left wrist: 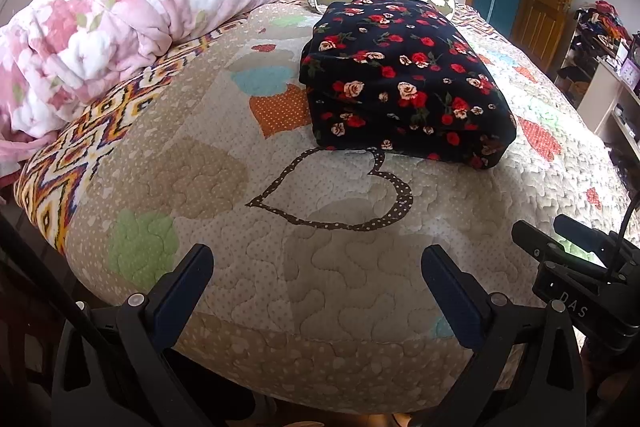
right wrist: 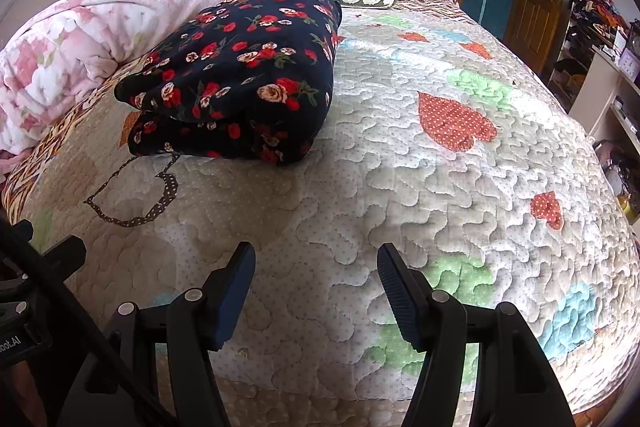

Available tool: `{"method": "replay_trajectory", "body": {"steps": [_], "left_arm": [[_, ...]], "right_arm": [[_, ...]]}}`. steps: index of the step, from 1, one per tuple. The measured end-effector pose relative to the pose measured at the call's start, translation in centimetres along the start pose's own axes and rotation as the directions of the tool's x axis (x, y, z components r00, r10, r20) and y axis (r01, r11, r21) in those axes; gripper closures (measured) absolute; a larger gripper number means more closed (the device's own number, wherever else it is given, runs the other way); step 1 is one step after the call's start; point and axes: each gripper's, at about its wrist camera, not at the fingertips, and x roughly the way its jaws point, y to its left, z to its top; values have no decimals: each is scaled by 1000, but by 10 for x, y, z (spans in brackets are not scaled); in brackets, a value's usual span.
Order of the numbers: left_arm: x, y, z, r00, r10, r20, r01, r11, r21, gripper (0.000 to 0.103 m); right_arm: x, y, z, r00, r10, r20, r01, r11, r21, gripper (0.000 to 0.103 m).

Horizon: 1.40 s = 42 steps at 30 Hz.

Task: Fold large clothes

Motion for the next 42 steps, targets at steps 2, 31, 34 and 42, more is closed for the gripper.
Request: {"method": "replay_trajectory", "body": {"steps": [2,31,34,42], "left_arm": [[0,1,0,1000,-1,-2,1,1000,-1,0],[-3,-6,-4,1000,14,0,-14,1000,26,0],[-3,-7,-4,1000,15,-1,-15,1000,26,0],[-4,-11,-6,1000,11,-9,-10,999,34,0]], "right_arm": [[0,0,0,1000,0,0,0,1000,0,35],[-14,7,-1,978,-203,35,206,974,-97,31],[-13,2,0,974,-227,25,228,970,-85,31],[-12,-3,-1,967,-254,11,254,964,-74,29]]}}
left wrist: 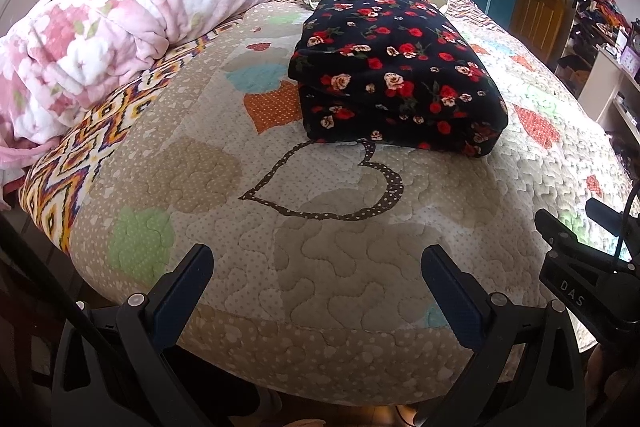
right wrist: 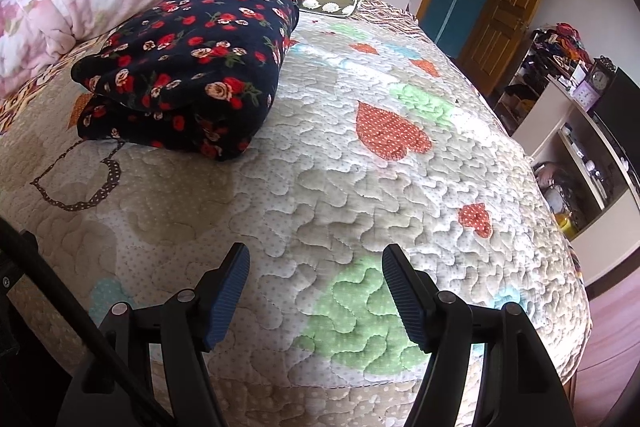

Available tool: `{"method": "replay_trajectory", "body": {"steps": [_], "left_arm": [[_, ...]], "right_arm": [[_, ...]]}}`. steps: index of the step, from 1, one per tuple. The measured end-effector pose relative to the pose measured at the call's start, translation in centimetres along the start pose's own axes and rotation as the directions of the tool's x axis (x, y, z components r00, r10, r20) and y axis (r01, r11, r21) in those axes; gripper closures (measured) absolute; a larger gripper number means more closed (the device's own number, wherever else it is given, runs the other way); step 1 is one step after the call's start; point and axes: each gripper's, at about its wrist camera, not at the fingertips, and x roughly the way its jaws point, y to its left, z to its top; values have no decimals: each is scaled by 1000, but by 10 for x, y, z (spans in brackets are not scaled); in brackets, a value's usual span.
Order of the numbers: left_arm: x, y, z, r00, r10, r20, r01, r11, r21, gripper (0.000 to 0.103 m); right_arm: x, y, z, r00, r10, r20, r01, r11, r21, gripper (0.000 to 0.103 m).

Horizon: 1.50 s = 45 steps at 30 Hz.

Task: Fold large clothes

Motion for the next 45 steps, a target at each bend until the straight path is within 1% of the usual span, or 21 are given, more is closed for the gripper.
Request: {"method": "replay_trajectory", "body": {"steps": [18,37,41,45], "left_arm": [[0,-11,-5,1000,-17,-23,18,999,49,0],[2,-11,-6,1000,-11,-24,13,999,51,0],[2,-12,-7,1000,-10,-25,12,999,53,0],[3,-12,-9,1000,-14,-22,16,998,54,0]], "right_arm": [[2,-6,-3,1000,-1,-17,1,1000,10,27],[9,-4,-6,999,10,-44,-9,1000,1,27],[10,-5,-7,998,29,-48,-28,999,16,27],[9,-7,-6,999,31,-42,-30,999,26,27]]}}
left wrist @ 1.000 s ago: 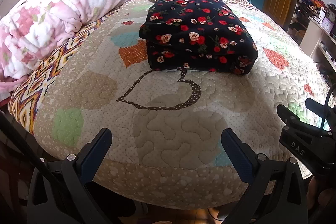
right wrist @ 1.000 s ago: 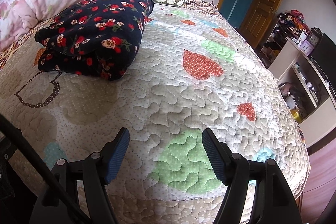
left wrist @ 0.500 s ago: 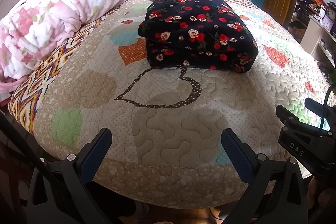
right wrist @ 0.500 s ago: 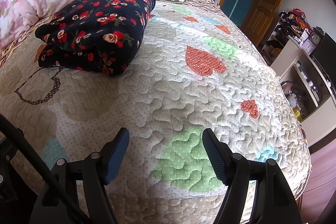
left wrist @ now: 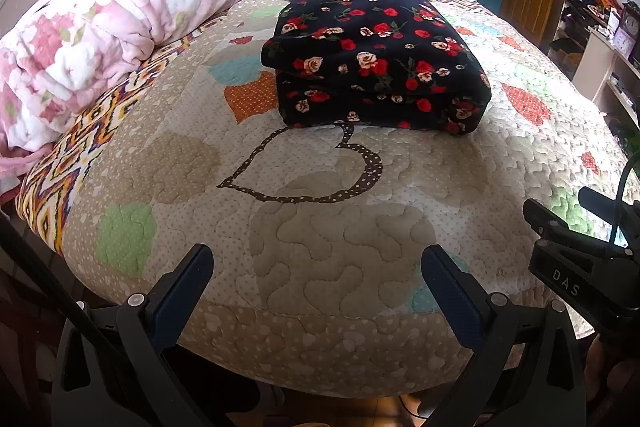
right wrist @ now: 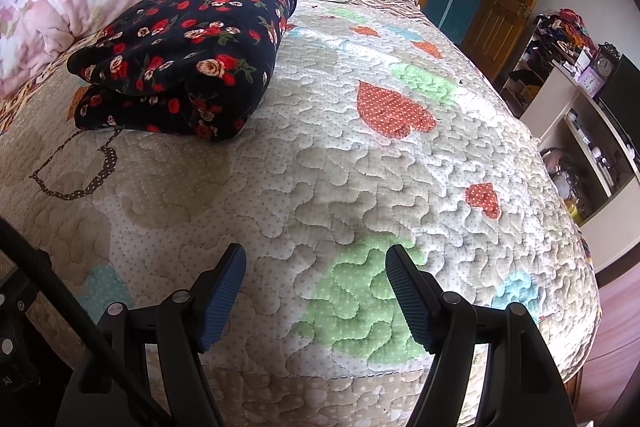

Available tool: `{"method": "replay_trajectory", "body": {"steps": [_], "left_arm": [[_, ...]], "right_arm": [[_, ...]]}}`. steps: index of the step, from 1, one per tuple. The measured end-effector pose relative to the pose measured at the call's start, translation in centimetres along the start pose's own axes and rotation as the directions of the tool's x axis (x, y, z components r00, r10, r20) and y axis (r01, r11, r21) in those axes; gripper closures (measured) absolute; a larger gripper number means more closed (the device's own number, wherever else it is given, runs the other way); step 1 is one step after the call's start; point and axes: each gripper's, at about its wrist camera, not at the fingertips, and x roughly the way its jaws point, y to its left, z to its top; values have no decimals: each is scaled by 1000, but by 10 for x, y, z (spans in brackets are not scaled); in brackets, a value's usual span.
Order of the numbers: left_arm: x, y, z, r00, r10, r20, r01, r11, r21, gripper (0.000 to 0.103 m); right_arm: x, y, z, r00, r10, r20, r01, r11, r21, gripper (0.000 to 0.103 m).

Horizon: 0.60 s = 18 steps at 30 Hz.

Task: Fold large clothes

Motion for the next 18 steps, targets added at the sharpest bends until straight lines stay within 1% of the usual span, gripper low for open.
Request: {"method": "replay_trajectory", "body": {"steps": [18], "left_arm": [[2,-4,-3,1000,-20,-14,20,1000,19,0]], "right_arm": [[2,2,-1,1000,7,-9,-7,1000,7,27]]}}
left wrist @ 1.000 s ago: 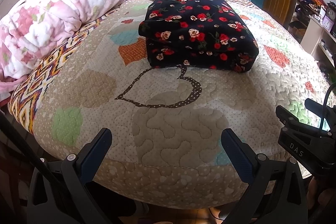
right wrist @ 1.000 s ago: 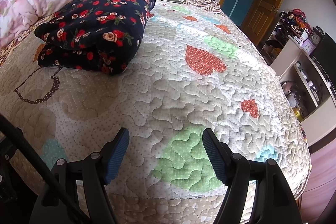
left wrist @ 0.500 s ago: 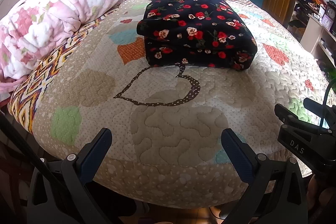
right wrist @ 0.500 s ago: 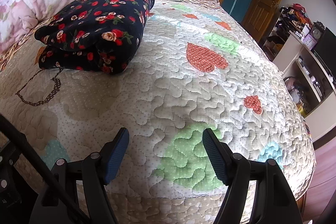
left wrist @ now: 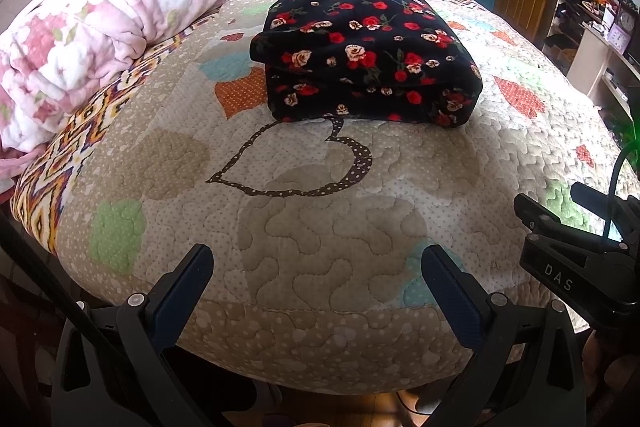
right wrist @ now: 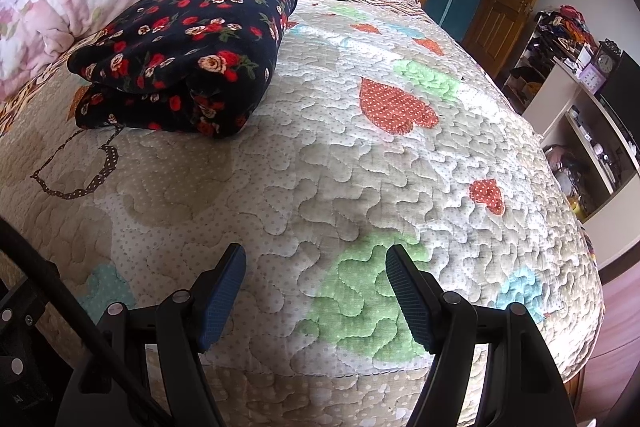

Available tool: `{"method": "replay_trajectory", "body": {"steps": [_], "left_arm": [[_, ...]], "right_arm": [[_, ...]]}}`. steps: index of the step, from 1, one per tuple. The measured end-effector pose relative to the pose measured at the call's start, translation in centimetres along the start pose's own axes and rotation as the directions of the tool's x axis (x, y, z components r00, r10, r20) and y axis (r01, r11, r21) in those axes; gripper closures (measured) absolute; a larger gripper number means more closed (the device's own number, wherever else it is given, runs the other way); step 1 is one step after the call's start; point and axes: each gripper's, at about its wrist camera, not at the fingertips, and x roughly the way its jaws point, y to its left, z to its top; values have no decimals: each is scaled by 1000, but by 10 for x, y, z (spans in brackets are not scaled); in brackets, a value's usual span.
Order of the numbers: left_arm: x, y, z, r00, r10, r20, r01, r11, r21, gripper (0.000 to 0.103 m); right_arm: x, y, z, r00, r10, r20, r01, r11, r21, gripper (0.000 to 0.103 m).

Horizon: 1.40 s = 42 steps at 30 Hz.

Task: Fold large clothes

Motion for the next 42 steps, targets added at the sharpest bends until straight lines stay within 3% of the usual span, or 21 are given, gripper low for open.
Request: {"method": "replay_trajectory", "body": {"steps": [42], "left_arm": [[11,-4,-3,999,-23,-47,23,1000,4,0]], "right_arm": [[5,2,-2,1000,12,-18,-12,1000,-1,25]]}}
